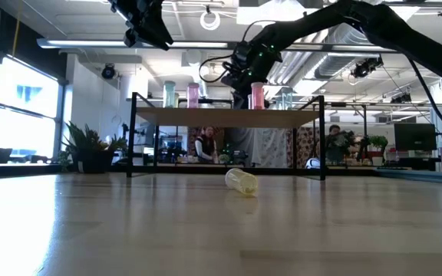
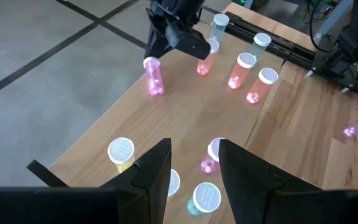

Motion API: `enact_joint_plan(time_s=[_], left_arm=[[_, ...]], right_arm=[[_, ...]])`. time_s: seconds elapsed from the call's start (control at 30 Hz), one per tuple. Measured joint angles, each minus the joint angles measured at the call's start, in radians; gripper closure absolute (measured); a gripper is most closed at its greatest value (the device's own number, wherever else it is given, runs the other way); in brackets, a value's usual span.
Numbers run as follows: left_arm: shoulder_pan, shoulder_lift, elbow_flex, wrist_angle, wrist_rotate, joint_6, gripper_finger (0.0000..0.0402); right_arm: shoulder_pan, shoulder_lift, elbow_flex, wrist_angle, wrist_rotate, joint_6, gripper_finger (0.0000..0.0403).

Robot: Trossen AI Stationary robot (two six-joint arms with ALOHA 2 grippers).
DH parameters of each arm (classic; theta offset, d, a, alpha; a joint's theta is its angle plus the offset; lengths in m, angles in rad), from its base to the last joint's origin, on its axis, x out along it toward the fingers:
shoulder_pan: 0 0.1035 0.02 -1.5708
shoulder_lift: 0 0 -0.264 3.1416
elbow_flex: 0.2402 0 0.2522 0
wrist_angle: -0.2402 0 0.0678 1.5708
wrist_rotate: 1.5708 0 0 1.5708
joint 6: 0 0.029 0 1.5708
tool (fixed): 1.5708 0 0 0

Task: Pick and place medicine bottles onto shelf by color
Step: Adjust the pink pill bottles on the shelf

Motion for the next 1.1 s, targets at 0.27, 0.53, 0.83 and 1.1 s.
enact_joint_plan(time_s=[0.27, 0.53, 0.83, 1.1], left_arm=[[0.000, 0.000, 0.000, 0.000, 0.000, 0.000, 0.0277], [0.000, 0.000, 0.000, 0.000, 0.000, 0.000, 0.0277], [0.000, 0.000, 0.000, 0.000, 0.000, 0.000, 0.0277], [0.000, 0.000, 0.000, 0.000, 0.000, 0.012, 0.0277]], right_arm=[[0.017, 0.000, 0.000, -0.037, -0.032, -0.080, 0.0403], [0.060, 0.000, 0.000, -0.046, -0.039, -0.192, 0.0403], [0.098, 0.000, 0.000, -0.046, -0.034, -0.248, 0.0403], [0.110, 0.000, 0.004, -0.050, -0.032, -0.250, 0.0403]])
